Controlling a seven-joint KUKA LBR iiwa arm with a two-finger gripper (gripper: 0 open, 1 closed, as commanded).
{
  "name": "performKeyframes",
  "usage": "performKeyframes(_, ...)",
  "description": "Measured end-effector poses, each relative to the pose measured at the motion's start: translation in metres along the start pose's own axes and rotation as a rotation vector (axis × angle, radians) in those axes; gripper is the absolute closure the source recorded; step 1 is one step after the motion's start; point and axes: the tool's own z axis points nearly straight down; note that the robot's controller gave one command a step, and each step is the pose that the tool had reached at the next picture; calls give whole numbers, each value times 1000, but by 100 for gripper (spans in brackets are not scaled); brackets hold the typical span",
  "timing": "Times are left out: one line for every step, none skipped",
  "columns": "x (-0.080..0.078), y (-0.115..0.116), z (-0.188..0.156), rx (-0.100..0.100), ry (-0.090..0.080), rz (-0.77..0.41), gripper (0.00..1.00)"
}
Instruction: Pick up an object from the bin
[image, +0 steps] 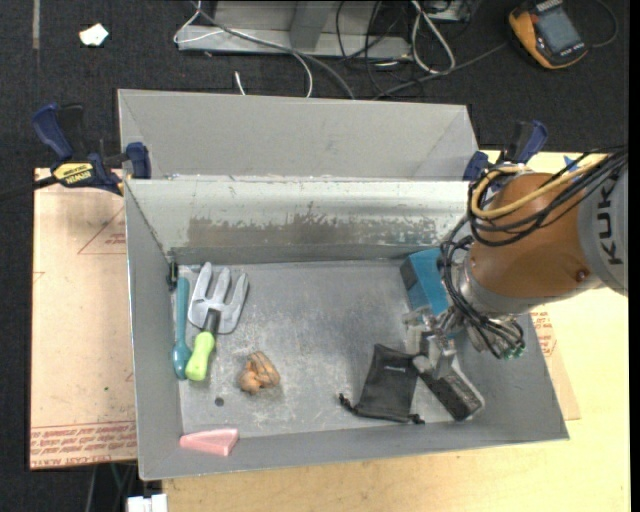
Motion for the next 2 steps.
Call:
performKeyframes(8, 2, 42, 0, 2, 67, 100)
performKeyframes(7, -4, 57, -1, -2, 159, 100)
